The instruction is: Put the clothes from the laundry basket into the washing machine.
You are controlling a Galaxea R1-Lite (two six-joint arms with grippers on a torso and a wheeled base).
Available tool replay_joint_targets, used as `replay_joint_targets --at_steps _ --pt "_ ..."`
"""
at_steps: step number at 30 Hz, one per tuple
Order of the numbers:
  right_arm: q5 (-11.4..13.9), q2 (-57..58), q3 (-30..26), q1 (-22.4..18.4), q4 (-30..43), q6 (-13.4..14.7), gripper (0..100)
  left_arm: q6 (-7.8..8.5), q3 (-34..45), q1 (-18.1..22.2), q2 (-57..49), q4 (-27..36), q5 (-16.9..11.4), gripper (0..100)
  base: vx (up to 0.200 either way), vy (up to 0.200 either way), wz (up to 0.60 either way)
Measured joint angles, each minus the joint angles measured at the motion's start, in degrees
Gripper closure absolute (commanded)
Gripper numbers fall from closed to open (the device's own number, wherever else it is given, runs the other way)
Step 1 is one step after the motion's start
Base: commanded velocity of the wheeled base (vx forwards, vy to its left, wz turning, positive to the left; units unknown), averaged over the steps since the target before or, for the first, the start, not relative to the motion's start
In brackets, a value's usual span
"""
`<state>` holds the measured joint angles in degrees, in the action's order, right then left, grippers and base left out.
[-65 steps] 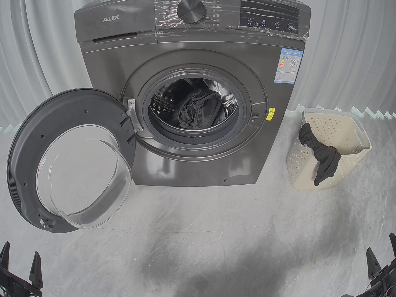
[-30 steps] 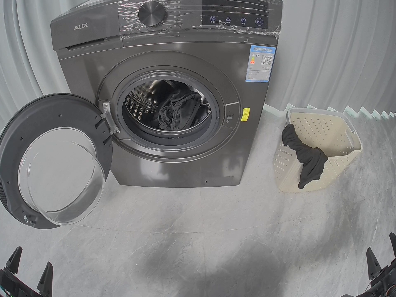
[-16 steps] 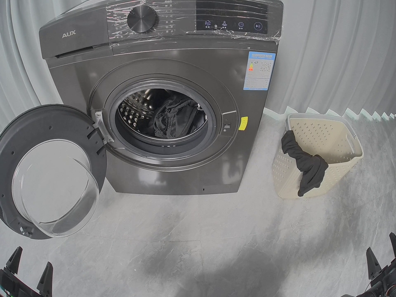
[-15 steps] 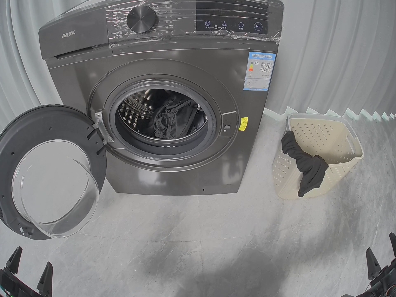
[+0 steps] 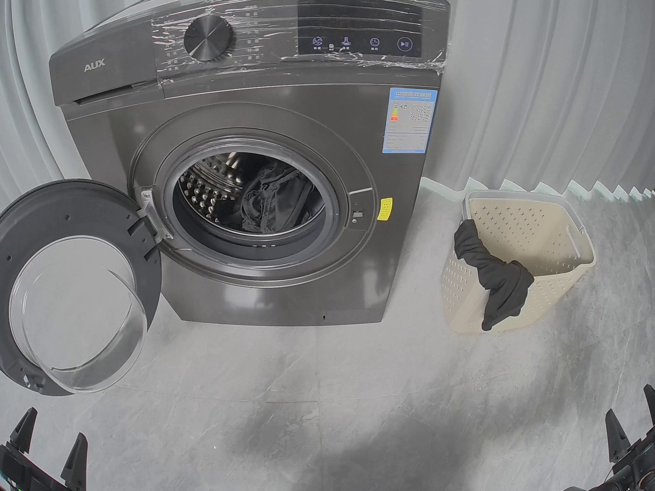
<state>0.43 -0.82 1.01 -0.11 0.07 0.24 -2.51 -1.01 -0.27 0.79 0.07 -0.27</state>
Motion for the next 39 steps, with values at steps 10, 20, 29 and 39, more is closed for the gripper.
replay_joint_targets --at_steps 10,20,29,39 --pt "0.0 -0.02 0.0 0.0 0.02 0.02 0 -0.02 0.0 0.02 0.02 0.02 0.0 0 0.0 0.0 0.0" --pt "0.0 -0.02 0.0 0.01 0.02 0.02 0 0.0 0.0 0.0 0.05 0.02 0.0 0 0.12 0.0 0.0" --pt "-0.02 -0.04 0.0 0.04 0.0 0.02 0 -0.02 0.0 0.0 0.06 -0.02 0.0 0 0.0 0.0 0.0" --pt "0.0 -0.06 0.0 0.0 0.02 0.02 0 -0.02 0.0 0.0 0.09 0.0 0.0 0 0.0 0.0 0.0"
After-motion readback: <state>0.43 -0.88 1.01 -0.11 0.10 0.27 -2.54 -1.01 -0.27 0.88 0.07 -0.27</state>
